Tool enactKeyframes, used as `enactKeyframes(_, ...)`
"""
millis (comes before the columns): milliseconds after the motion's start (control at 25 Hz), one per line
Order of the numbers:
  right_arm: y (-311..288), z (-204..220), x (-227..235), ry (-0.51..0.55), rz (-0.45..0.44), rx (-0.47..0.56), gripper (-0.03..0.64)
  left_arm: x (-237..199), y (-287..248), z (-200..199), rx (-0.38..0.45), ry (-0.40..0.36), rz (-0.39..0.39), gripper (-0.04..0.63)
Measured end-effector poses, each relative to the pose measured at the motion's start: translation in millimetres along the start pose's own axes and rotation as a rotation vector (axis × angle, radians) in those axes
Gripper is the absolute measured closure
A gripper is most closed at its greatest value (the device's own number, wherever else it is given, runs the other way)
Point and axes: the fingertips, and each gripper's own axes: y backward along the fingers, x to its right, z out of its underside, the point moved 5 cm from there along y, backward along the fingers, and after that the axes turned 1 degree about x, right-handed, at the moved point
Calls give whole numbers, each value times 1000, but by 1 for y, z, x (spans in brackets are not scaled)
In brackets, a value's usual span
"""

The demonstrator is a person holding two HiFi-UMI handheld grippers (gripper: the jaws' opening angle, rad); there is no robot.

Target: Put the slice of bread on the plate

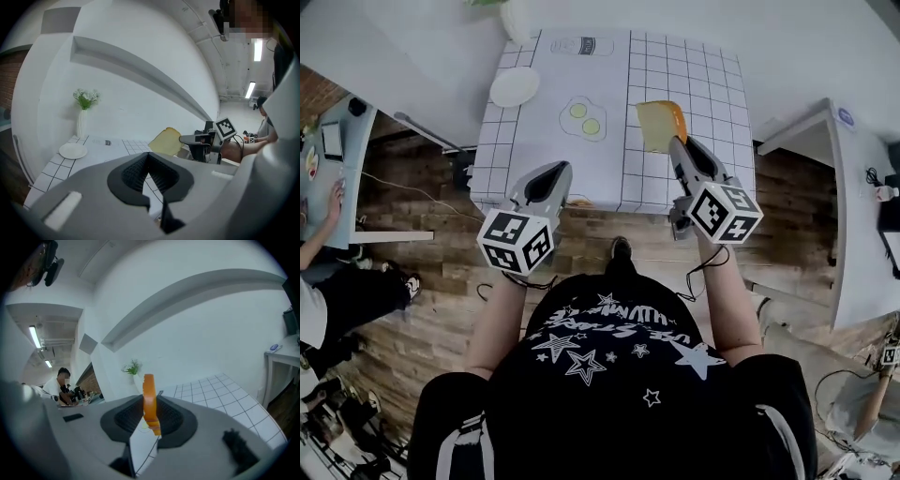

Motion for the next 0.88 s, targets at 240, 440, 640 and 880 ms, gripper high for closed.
enactKeyframes(240,-12,-21,58,-15,24,26,526,4,-30,-10,-8,-52,-39,586)
enactKeyframes(440,-35,-23,71,-34,-32,6,526,-8,-30,-12,-6,-19,-142,586)
enactKeyframes(640,-62,-20,59,-20,-103,-31,526,-11,-26,-13,19,-7,-192,586)
enactKeyframes(880,-99,-21,22,-2,-150,-57,526,-46,-7,-16,29,9,-241,586)
